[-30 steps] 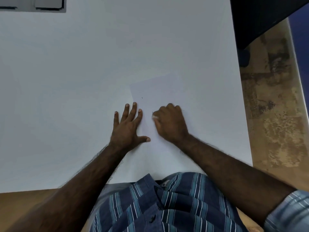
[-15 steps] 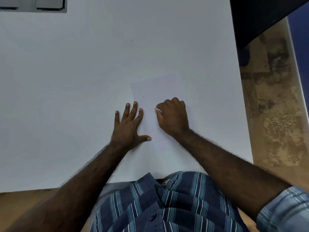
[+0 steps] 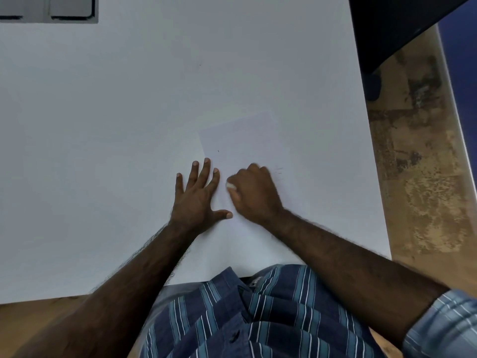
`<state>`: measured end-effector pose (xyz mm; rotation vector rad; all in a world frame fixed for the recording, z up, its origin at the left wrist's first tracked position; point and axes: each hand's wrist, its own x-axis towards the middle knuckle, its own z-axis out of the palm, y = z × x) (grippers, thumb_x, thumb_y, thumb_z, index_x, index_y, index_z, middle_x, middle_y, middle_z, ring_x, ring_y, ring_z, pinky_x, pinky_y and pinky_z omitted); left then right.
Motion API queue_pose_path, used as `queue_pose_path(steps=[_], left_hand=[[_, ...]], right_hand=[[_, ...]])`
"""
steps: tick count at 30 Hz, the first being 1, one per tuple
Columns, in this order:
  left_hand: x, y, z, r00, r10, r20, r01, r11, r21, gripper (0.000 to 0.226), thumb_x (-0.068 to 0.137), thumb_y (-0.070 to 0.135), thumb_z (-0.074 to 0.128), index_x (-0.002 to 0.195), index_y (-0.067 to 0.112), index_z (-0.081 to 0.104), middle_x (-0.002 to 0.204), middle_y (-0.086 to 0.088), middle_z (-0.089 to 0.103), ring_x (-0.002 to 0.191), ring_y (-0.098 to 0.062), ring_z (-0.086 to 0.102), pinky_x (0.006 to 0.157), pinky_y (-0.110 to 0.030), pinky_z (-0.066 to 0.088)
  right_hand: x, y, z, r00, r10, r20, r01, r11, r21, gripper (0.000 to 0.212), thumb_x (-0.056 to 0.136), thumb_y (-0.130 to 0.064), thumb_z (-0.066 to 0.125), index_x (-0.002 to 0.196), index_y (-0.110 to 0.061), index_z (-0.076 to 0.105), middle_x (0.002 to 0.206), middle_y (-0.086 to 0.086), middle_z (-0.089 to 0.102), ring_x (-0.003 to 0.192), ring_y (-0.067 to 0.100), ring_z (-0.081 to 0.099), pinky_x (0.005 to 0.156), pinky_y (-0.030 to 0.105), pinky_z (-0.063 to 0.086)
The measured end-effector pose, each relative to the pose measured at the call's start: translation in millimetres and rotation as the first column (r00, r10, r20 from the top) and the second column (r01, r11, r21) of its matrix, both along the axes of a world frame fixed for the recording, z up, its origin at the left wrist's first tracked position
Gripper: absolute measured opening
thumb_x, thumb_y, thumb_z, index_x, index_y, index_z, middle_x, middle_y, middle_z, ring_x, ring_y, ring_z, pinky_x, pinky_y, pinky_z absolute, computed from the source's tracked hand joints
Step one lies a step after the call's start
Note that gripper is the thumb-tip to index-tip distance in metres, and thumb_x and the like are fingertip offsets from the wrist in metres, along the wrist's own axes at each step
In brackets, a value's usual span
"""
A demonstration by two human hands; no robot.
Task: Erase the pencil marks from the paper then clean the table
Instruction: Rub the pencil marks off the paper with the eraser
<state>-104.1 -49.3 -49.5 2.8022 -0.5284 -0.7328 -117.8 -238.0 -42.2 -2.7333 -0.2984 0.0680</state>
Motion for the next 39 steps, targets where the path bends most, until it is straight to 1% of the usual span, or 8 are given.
queue_pose_path(steps=[3,8,10,16,22,28,34,39], left_hand=[[0,0,1,1.0,-0.002,0.003,0.002,1.0,0.004,0.117,0.077,0.086,0.05,0.165,0.024,0.003,0.17,0.0,-0.022,0.157,-0.025,-0.021,0.125,-0.06,-0.005],[0,-1,0,1.0,-0.003,-0.016,0.003,1.0,0.001,0.118,0.078,0.086,0.052,0.165,0.024,0.001,0.17,0.0,-0.024,0.156,-0.026,-0.024,0.125,-0.059,-0.006],[0,0,0,1.0,-0.004,-0.018,0.004,1.0,0.0,0.118,0.078,0.086,0.052,0.165,0.024,0.001,0.169,0.0,-0.025,0.156,-0.026,-0.024,0.125,-0.06,-0.006],[-1,0,3,1.0,0.001,-0.013,-0.001,1.0,-0.005,0.119,0.07,0.093,0.026,0.165,0.025,0.001,0.17,0.0,-0.023,0.156,-0.025,-0.023,0.125,-0.059,-0.007],[0,-1,1,1.0,-0.009,-0.021,0.009,1.0,0.009,0.118,0.078,0.086,0.052,0.165,0.024,0.0,0.169,0.0,-0.026,0.155,-0.026,-0.027,0.125,-0.059,-0.007],[0,1,0,1.0,-0.013,0.0,0.013,1.0,0.013,0.118,0.074,0.092,0.033,0.165,0.024,0.002,0.17,0.0,-0.023,0.156,-0.026,-0.023,0.125,-0.06,-0.004],[1,-1,2,1.0,-0.006,-0.026,0.006,1.0,0.0,0.118,0.079,0.085,0.053,0.165,0.024,0.001,0.169,0.0,-0.025,0.155,-0.026,-0.026,0.126,-0.058,-0.007],[1,-2,6,0.999,0.001,-0.038,-0.001,1.0,0.012,0.119,0.074,0.09,0.039,0.165,0.024,-0.001,0.169,0.0,-0.026,0.155,-0.025,-0.026,0.125,-0.059,-0.008]], right_hand=[[-7,-2,0,0.98,0.2,0.009,-0.2,0.979,-0.041,0.029,0.102,-0.033,0.053,0.104,-0.02,0.079,0.094,0.0,0.073,0.092,0.027,0.061,0.081,0.042,0.042],[32,-26,0,0.982,-0.175,0.064,0.182,0.978,-0.106,0.016,0.095,-0.028,0.061,0.093,-0.022,0.076,0.087,0.0,0.07,0.086,0.032,0.06,0.077,0.043,0.042],[27,-21,1,0.98,-0.192,0.059,0.195,0.979,-0.064,0.015,0.095,-0.027,0.062,0.093,-0.021,0.075,0.087,0.0,0.07,0.086,0.031,0.059,0.077,0.043,0.041],[-9,-4,0,0.964,0.267,0.012,-0.266,0.963,-0.052,0.026,0.1,-0.03,0.053,0.098,-0.02,0.077,0.089,0.0,0.07,0.088,0.026,0.059,0.079,0.041,0.041],[30,-33,3,0.972,-0.225,0.075,0.231,0.97,-0.08,0.017,0.092,-0.027,0.06,0.089,-0.019,0.074,0.083,0.002,0.068,0.082,0.033,0.059,0.074,0.042,0.041],[-21,-4,-4,0.986,0.168,-0.006,-0.168,0.985,-0.028,0.024,0.101,-0.031,0.056,0.101,-0.02,0.077,0.093,0.0,0.072,0.091,0.026,0.059,0.081,0.041,0.041],[14,-35,-2,0.98,-0.19,0.055,0.194,0.979,-0.063,0.013,0.091,-0.028,0.063,0.09,-0.02,0.073,0.082,0.0,0.067,0.082,0.03,0.057,0.074,0.041,0.038],[-17,-10,-4,0.994,0.101,0.033,-0.102,0.994,0.027,0.017,0.095,-0.029,0.061,0.095,-0.019,0.075,0.086,0.0,0.068,0.087,0.026,0.058,0.077,0.04,0.037]])
